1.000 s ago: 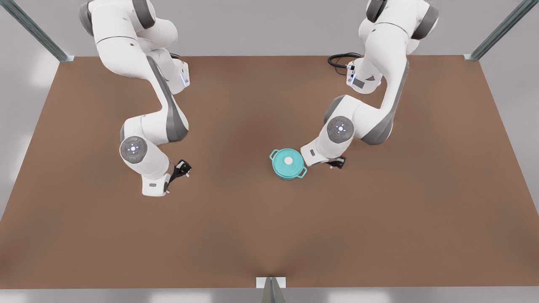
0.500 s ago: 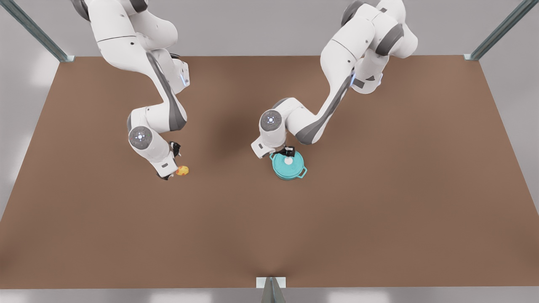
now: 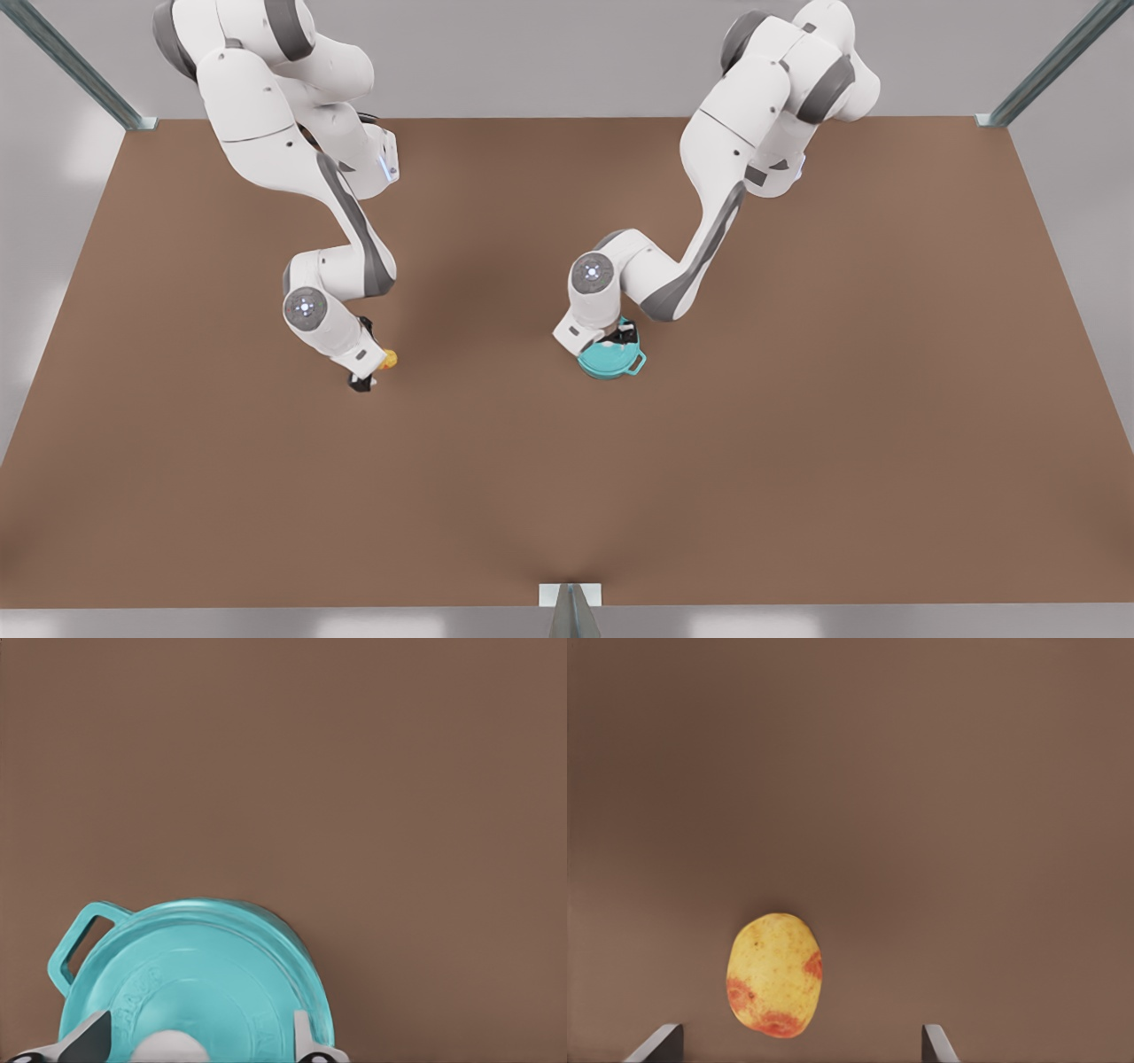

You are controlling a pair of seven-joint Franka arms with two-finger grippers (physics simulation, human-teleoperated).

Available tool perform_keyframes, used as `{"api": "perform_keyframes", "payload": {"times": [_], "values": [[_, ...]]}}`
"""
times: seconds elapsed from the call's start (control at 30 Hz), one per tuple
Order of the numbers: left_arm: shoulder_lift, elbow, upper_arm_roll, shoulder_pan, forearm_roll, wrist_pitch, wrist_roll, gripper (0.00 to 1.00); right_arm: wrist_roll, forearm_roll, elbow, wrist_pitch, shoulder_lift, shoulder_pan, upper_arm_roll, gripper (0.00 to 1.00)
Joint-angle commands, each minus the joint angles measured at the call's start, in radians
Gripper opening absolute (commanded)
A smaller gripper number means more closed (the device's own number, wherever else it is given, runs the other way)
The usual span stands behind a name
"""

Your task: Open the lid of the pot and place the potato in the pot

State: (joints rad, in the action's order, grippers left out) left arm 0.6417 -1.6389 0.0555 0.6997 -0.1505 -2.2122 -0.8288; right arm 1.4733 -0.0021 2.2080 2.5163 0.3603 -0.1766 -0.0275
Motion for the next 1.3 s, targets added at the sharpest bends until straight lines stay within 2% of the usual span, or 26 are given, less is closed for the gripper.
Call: {"api": "perform_keyframes", "payload": {"times": [0.0,0.07,0.1,0.17,0.23,0.3,0.4,0.47,0.57,0.67,0.73,0.83,0.87,0.9,1.1,1.2,1.27], "values": [[-0.004,-0.013,0.0,0.0,-0.012,-0.02,-0.141,1.0,0.355,0.004,0.007,0.024,0.008,0.0,0.0,1.0],[-0.002,-0.022,0.0,0.0,-0.012,-0.02,-0.141,0.96,0.355,0.004,0.012,0.024,0.017,0.0,0.0,1.0],[-0.007,-0.026,0.0,0.001,-0.012,-0.018,-0.144,0.87,0.355,0.004,0.012,0.024,0.022,0.0,-0.002,1.0],[-0.007,-0.026,0.001,0.003,-0.012,-0.014,-0.148,0.52,0.355,0.014,0.021,0.024,0.025,0.0,-0.014,1.0],[-0.01,-0.026,0.001,0.003,-0.012,-0.006,-0.15,0.39,0.355,0.036,0.022,0.026,0.039,-0.001,-0.028,1.0],[-0.017,-0.01,0.0,0.0,-0.012,0.025,-0.142,0.16,0.354,0.048,0.021,0.03,0.052,-0.003,-0.035,1.0],[-0.01,0.128,0.0,-0.025,-0.011,0.203,-0.056,0.03,0.352,0.05,0.016,0.047,0.069,-0.004,-0.043,1.0],[-0.01,0.157,-0.003,-0.052,-0.004,0.23,-0.026,0.01,0.351,0.051,0.013,0.061,0.081,-0.004,-0.043,0.97],[0.085,0.295,-0.003,-0.265,0.0,0.226,0.232,0.01,0.352,0.051,0.012,0.061,0.081,-0.003,-0.043,0.97],[0.165,0.327,-0.005,-0.402,-0.004,0.177,0.47,0.02,0.355,0.051,0.01,0.058,0.075,0.0,-0.043,0.97],[0.228,0.358,-0.002,-0.411,-0.011,0.147,0.481,0.04,0.371,0.051,0.012,0.053,0.065,0.002,-0.043,0.97],[0.248,0.355,-0.002,-0.404,-0.133,0.146,0.477,0.09,0.372,0.051,0.012,0.053,0.066,0.014,-0.043,0.96],[0.247,0.358,0.0,-0.402,-0.179,0.157,0.493,1.0,0.372,0.051,0.012,0.053,0.066,0.014,-0.043,0.96],[0.246,0.36,0.0,-0.381,-0.25,0.167,0.494,1.0,0.374,0.05,0.012,0.053,0.066,0.016,-0.043,0.96],[0.242,0.363,-0.006,-0.378,-0.261,0.169,0.476,1.0,0.417,0.051,0.016,0.055,0.068,0.043,-0.045,0.96],[0.243,0.407,-0.005,-0.388,-0.014,0.12,0.289,1.0,0.415,0.051,0.027,0.053,0.068,0.043,-0.045,0.96],[0.234,0.439,0.0,-0.433,0.31,0.065,0.211,1.0,0.413,0.051,0.032,0.052,0.068,0.043,-0.045,0.95]]}}
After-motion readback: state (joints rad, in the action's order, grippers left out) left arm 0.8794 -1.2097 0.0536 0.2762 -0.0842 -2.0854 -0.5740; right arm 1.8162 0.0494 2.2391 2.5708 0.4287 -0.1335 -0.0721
